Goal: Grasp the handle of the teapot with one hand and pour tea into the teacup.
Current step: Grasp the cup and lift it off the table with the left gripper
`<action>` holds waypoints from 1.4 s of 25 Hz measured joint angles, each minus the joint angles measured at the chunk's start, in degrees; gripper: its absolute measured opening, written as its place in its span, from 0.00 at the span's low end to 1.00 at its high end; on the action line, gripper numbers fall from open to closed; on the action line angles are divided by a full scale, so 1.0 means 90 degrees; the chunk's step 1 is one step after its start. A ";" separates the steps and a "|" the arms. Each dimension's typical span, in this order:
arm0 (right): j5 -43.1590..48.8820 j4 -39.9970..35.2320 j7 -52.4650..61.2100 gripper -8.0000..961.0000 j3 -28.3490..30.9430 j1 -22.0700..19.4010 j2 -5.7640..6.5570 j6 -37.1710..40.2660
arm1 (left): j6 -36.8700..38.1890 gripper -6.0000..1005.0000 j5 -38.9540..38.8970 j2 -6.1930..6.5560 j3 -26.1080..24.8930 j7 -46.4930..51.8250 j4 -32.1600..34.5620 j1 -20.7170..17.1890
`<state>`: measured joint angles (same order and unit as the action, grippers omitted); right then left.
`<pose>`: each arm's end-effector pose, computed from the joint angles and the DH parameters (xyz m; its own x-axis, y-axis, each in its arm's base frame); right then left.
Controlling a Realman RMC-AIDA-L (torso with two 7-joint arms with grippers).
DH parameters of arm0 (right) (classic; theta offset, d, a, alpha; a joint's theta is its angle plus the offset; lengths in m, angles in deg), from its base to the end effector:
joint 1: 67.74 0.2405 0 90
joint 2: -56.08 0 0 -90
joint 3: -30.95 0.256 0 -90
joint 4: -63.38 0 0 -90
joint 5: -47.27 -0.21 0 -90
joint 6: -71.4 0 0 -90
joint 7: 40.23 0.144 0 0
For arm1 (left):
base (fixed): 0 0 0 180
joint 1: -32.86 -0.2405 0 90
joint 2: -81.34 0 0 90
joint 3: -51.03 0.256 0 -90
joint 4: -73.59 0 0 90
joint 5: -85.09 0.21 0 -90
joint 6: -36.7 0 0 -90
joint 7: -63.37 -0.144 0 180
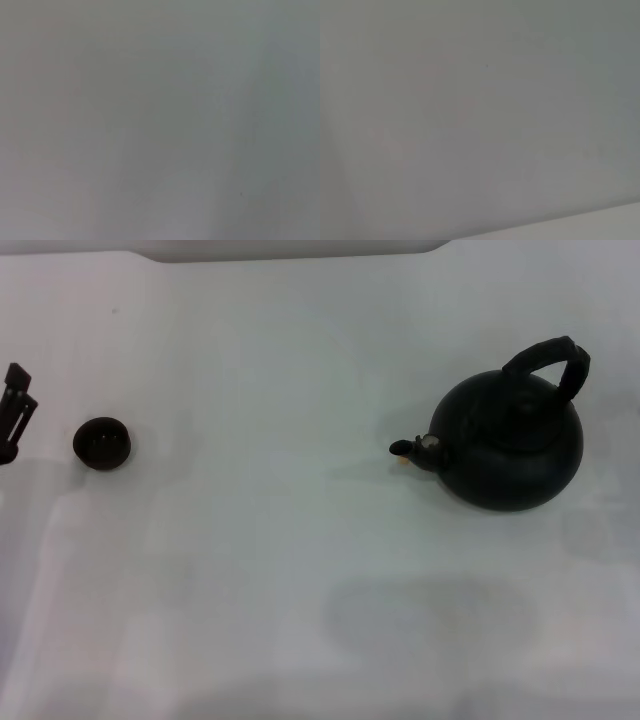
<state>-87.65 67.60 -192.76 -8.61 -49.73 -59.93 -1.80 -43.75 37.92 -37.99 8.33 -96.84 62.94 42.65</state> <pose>0.4000 0.2618 0.0136 0.5485 -0.0858 -0.8317 -0.8356 -0.0222 -0.5488 -0.3582 0.2345 -0.0157 0.5448 -0.0511 0.8370 0.8261 -0.1388 -0.5462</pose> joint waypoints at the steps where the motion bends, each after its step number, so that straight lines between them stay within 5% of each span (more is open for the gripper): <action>1: 0.0000 0.0000 0.0001 0.91 0.0000 0.0000 0.0000 -0.0005 | 0.0002 0.88 0.0017 -0.0002 0.0003 0.0000 0.0008 0.0000; 35: 0.0001 -0.0017 0.0004 0.91 -0.0012 0.0020 0.0010 -0.0001 | 0.1502 0.88 0.1013 0.0036 0.0165 -0.0166 0.0166 0.0447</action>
<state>-87.64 67.45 -192.72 -8.72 -49.55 -59.85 -1.80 -30.24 47.04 -37.67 9.81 -98.34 64.43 46.68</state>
